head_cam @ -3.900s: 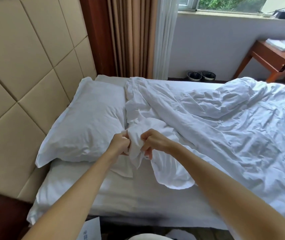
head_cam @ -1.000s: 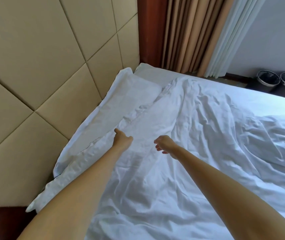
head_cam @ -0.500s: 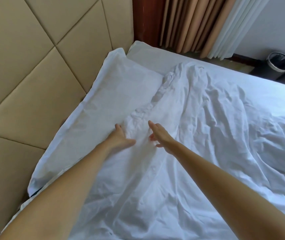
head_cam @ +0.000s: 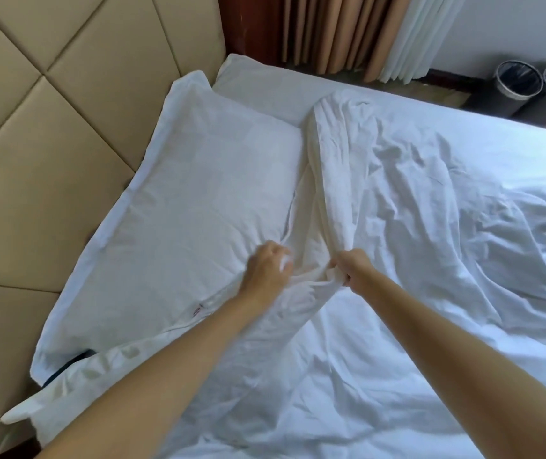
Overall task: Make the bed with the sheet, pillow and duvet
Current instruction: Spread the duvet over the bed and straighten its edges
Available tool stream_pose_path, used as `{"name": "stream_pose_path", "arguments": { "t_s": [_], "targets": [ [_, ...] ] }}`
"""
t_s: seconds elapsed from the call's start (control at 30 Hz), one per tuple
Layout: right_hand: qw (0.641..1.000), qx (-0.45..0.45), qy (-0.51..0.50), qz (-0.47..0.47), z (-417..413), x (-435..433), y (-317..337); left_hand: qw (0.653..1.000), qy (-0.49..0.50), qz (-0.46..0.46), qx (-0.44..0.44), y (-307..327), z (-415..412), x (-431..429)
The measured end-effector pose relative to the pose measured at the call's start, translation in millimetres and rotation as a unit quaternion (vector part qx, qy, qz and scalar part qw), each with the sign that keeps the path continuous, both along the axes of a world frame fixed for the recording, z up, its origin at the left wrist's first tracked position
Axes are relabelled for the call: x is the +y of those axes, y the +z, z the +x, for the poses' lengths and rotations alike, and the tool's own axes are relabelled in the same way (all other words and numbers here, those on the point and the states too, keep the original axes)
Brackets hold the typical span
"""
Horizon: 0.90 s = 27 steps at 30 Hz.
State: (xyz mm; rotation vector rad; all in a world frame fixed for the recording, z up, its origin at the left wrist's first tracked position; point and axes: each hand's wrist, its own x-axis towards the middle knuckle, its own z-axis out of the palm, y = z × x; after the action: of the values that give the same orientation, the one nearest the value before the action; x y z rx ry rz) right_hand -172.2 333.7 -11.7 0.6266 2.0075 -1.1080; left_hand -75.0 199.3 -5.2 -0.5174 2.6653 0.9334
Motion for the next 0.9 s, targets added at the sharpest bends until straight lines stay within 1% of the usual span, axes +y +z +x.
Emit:
{"name": "stream_pose_path", "arguments": {
  "t_s": [0.03, 0.07, 0.1, 0.13, 0.17, 0.23, 0.3, 0.33, 0.37, 0.43, 0.5, 0.53, 0.57, 0.63, 0.7, 0.77, 0.83, 0.9],
  "targets": [
    [1.0, 0.004, 0.009, 0.003, 0, -2, 0, 0.996, 0.064, -0.05, -0.028, -4, -2, -9],
    [1.0, 0.011, 0.016, 0.004, 1, -4, 1, 0.989, 0.09, -0.075, -0.092, -7, -3, -18],
    [1.0, 0.015, 0.022, 0.006, 2, -6, 2, 0.981, 0.085, -0.078, -0.158, -9, -1, -25],
    [0.999, 0.016, 0.03, 0.007, 2, -8, 2, 0.974, 0.077, -0.058, -0.205, -10, 1, -30],
    [0.999, 0.016, 0.036, 0.007, 2, -9, 2, 0.972, 0.087, -0.022, -0.218, -12, 2, -32],
    [0.999, 0.019, 0.035, 0.001, 1, -13, 7, 0.975, 0.152, 0.049, -0.155, -10, -1, -36],
    [0.999, 0.028, 0.033, -0.02, 0, -17, 11, 0.965, 0.243, 0.092, -0.045, 0, -12, -46],
    [0.999, 0.03, 0.032, -0.026, -1, -20, 12, 0.954, 0.274, 0.119, 0.01, 9, -16, -50],
    [0.998, 0.031, 0.033, -0.035, -2, -23, 13, 0.949, 0.276, 0.145, 0.048, 18, -18, -53],
    [0.996, 0.031, 0.032, -0.074, -2, -35, 18, 0.954, 0.224, 0.189, 0.059, 37, -15, -49],
    [0.99, 0.01, 0.02, -0.142, 0, -51, 25, 0.956, 0.157, 0.246, 0.027, 48, -6, -35],
    [0.986, -0.01, 0.021, -0.166, 1, -59, 30, 0.951, 0.131, 0.28, 0.0, 52, 1, -28],
    [0.985, -0.03, 0.037, -0.168, 3, -66, 34, 0.943, 0.11, 0.313, -0.02, 58, 7, -23],
    [0.987, -0.058, 0.087, -0.125, 7, -72, 39, 0.937, 0.073, 0.339, -0.033, 65, 20, -19],
    [0.989, -0.035, 0.128, -0.063, 10, -70, 37, 0.95, 0.04, 0.306, -0.039, 67, 32, -19],
    [0.991, 0.003, 0.135, -0.014, 17, -65, 34, 0.964, 0.002, 0.256, -0.074, 67, 47, -17],
    [0.994, 0.038, 0.099, -0.014, 22, -65, 31, 0.973, -0.074, 0.165, -0.145, 63, 63, -14],
    [0.996, 0.056, 0.065, -0.028, 27, -67, 37, 0.966, -0.137, 0.048, -0.215, 57, 79, -15]
  ]
}}
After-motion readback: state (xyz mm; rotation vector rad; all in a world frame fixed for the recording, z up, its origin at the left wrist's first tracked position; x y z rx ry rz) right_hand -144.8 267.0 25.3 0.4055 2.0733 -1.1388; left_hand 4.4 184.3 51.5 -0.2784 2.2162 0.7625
